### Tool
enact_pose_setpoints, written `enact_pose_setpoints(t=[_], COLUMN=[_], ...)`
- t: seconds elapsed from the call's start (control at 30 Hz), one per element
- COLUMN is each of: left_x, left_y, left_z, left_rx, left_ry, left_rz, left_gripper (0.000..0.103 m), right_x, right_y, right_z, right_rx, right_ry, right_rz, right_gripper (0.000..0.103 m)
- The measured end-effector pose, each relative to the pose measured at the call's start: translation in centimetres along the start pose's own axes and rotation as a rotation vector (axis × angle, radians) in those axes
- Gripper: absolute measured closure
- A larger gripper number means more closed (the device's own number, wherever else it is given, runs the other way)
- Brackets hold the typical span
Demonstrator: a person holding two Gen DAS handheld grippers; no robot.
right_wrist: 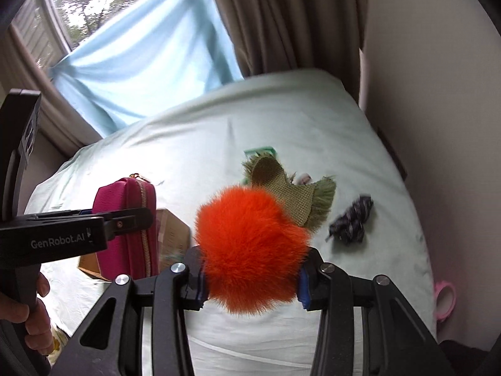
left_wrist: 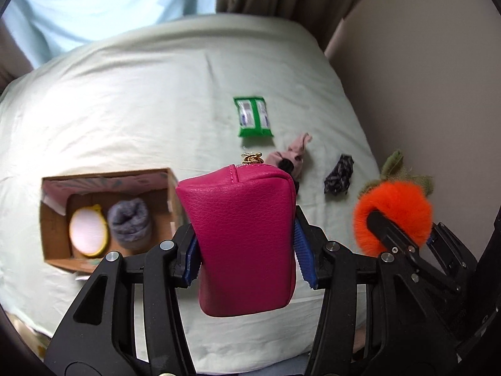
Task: Organize soft objects
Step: 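Carry the pouch with the left tool while the right tool carries the pompom to the box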
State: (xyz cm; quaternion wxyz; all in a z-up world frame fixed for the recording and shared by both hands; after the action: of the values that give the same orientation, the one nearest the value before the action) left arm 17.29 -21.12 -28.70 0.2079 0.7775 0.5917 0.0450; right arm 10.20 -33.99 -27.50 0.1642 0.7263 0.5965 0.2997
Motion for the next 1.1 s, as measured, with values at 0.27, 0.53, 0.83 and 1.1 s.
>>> enact_pose_setpoints(t=[0.27, 0.53, 0.83, 1.1], left_x=[8.6, 19.4, 30.2, 35.5], left_y=[-0.6, -1.9, -3.1, -4.1], left_z=[-7.9, -11.6, -9.7, -3.1], left_rx=[-0.109, -0.131, -0.064, 0.070], left_ry=[0.021, 0.042, 0.058, 0.041], left_rz=[-0.087, -0.158, -0.178, -0.197], left_gripper=[0.056, 0.056, 0.056, 0.056], right_x=[9.6, 19.9, 28.2, 31.6], right_y=[3.1, 4.0, 1.9, 0.0], right_z=[-4.1, -3.0, 3.4, 10.9], right_rx=[-0.082, -0.081, 0.029, 0.171], right_ry=[0.032, 0.074, 0.077, 0.079], right_rz=[-0.063, -0.105, -0.110, -0.068], right_gripper=[0.064, 0.064, 0.064, 0.064])
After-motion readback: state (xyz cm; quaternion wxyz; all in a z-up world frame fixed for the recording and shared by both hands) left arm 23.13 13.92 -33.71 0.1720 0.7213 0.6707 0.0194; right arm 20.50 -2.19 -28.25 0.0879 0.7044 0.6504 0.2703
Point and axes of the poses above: each gripper's, at about its wrist camera, not at the fingertips, and z roughly the way its jaws point, x to its left, y to its top, the point moved 6 cm from there along z, roughly the way its jaws point, and after that the axes turned 1 degree about -z, right-handed, at the moved point
